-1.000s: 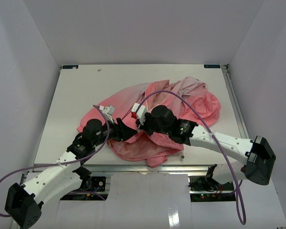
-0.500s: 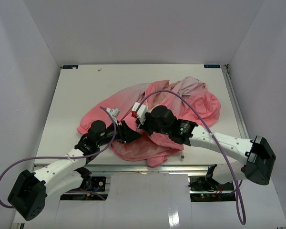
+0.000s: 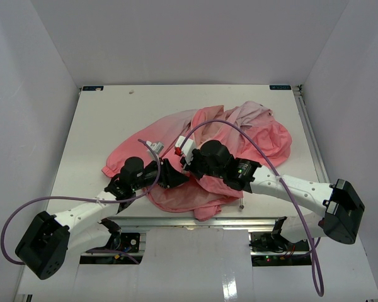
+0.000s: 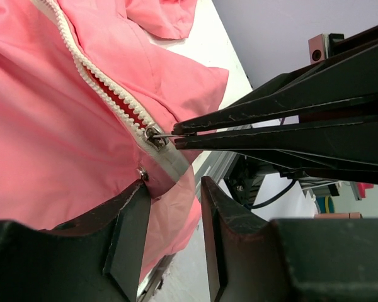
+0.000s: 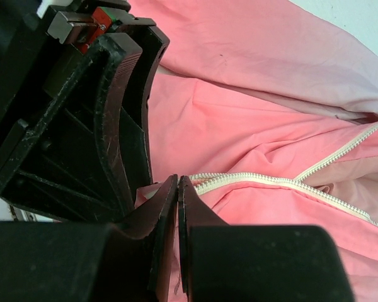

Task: Zip up the jacket

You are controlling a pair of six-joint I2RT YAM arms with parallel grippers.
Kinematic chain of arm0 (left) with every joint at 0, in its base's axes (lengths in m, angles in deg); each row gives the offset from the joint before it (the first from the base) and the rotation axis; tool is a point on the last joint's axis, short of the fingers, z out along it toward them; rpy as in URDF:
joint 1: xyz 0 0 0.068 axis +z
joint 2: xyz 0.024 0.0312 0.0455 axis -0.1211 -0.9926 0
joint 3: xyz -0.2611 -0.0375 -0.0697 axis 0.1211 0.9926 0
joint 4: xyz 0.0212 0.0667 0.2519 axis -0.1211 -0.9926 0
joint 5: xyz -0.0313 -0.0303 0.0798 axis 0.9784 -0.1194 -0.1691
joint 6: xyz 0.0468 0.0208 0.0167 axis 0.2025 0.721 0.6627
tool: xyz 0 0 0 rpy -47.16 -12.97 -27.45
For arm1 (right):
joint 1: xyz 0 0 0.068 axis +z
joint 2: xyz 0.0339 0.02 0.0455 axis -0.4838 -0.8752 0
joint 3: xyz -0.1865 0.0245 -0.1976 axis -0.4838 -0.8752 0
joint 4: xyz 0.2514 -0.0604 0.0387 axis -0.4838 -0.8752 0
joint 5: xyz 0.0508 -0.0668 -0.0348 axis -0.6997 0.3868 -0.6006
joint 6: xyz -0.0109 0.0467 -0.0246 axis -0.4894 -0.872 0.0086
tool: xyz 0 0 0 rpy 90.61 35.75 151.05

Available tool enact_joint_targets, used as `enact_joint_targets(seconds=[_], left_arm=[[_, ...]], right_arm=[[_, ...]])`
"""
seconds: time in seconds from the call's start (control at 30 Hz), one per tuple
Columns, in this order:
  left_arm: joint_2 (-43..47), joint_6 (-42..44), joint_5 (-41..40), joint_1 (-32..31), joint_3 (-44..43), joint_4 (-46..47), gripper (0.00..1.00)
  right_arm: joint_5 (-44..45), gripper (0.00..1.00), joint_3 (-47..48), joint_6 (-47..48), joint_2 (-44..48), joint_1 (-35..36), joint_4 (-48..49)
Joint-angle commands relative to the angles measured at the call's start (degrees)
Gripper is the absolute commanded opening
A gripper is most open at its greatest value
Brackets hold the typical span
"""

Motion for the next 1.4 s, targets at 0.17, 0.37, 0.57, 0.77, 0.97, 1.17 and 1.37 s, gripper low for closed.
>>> enact_joint_targets(seconds=[0.17, 0.37, 0.57, 0.77, 0.97, 1.17, 1.37], left_arm=[[1.56, 3.58, 1.05, 0.13, 0.22, 7.59, 0.01], [2.88, 3.88, 1.54, 0.13, 1.07, 8.79, 0.0], [2.95, 4.22, 1.93, 0.13, 1.6, 8.89, 0.0], [3.8, 4.38, 1.93, 0.13, 2.2, 9.01, 0.0], [4.28, 4.63, 1.89, 0.13, 2.46, 8.96, 0.0], [5.91, 4.33, 2.5, 0.13, 4.66, 9.06, 0.0], [11.38, 4.96, 1.21, 0.13, 7.74, 6.23, 0.0]], right_arm=[[1.28, 0.08, 0.35, -0.53, 0.45, 0.04, 1.88], [2.5, 0.1, -0.11, -0.94, 0.91, -0.24, 1.92], [2.4, 0.2, -2.03, -2.9, 2.13, -0.27, 4.78], [2.24, 0.23, -3.67, -4.03, 2.29, -0.22, 6.51], [1.88, 0.08, -4.63, -4.81, 2.28, -0.2, 7.59], [4.75, 0.08, -5.34, -3.51, 2.5, -0.6, 8.82], [3.93, 0.08, -7.85, -4.11, 3.11, -1.51, 12.61]])
